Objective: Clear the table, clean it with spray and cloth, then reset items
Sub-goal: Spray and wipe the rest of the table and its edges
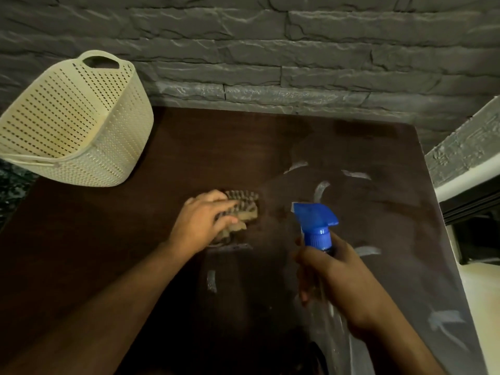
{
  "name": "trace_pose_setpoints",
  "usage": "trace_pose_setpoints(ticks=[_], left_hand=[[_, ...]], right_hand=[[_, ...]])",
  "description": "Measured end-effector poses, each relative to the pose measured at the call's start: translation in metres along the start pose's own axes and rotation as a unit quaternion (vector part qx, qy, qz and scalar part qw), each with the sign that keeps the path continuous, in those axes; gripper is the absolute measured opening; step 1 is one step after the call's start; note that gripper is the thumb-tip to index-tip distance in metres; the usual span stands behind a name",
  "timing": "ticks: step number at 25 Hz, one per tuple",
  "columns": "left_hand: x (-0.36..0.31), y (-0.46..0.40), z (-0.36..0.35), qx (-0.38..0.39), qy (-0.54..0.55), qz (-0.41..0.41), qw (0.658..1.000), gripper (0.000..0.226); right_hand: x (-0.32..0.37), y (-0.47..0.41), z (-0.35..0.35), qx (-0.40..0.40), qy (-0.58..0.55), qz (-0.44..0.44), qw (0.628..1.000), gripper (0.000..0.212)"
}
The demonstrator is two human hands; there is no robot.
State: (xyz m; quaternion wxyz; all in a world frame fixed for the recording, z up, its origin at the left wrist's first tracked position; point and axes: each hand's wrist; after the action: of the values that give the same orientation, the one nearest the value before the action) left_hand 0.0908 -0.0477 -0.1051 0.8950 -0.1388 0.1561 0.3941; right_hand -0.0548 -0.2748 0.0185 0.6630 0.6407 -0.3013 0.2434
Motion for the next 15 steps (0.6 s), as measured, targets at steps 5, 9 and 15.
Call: trace_pose_setpoints(ticks=[5, 9, 15], left_hand=[[0.032, -0.096, 0.012, -0.036, -0.042, 0.192, 0.980, 0.043], [-0.037, -0.021, -0.015, 0.019, -0.015, 0.012, 1.000, 0.039], [0.022, -0.100, 0.002, -0.051, -0.083, 0.204, 0.974, 0.042]], right_hand=[[0.008, -0.009, 0.002, -0.011, 0.010, 0.019, 1.000, 0.013], [0.013, -0.002, 0.004, 0.003, -0.010, 0.016, 1.000, 0.020], [0.003, -0.005, 0.012, -0.009, -0.018, 0.001, 1.000, 0.018]])
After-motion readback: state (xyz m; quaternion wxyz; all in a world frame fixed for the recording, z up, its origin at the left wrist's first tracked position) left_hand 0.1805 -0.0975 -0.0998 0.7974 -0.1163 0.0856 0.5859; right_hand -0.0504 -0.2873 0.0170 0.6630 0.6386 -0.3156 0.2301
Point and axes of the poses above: each hand's wrist, its own y-axis away from the middle knuckle, its own z-axis out of the back of the hand, x = y × z, and after that the axes turned 10 degrees about -z, right-handed
